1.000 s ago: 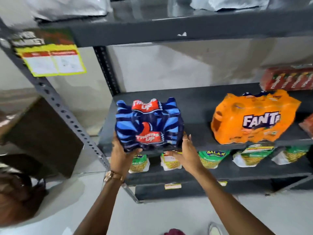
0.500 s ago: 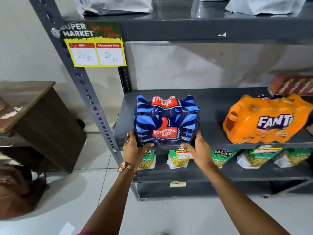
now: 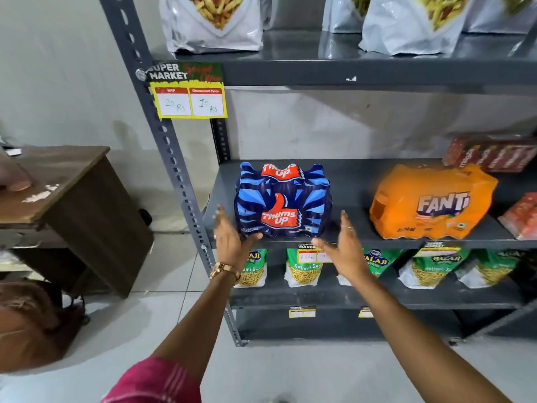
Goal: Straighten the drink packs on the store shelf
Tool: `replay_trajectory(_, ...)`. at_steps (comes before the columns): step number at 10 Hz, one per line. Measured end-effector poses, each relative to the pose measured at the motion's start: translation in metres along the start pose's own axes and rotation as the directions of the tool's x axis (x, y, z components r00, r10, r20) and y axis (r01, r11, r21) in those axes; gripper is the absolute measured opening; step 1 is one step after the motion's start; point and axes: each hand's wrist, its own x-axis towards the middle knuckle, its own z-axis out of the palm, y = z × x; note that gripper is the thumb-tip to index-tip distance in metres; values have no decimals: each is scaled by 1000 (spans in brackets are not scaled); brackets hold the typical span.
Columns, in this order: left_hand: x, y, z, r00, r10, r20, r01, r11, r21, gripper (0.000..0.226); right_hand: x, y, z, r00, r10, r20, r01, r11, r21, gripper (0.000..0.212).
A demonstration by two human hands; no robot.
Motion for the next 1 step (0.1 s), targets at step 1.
replay_trajectory(1, -17, 39, -14, 892, 388, -234, -375, 922, 96, 98, -37, -17, -54, 931, -304, -200, 353, 890, 290, 52)
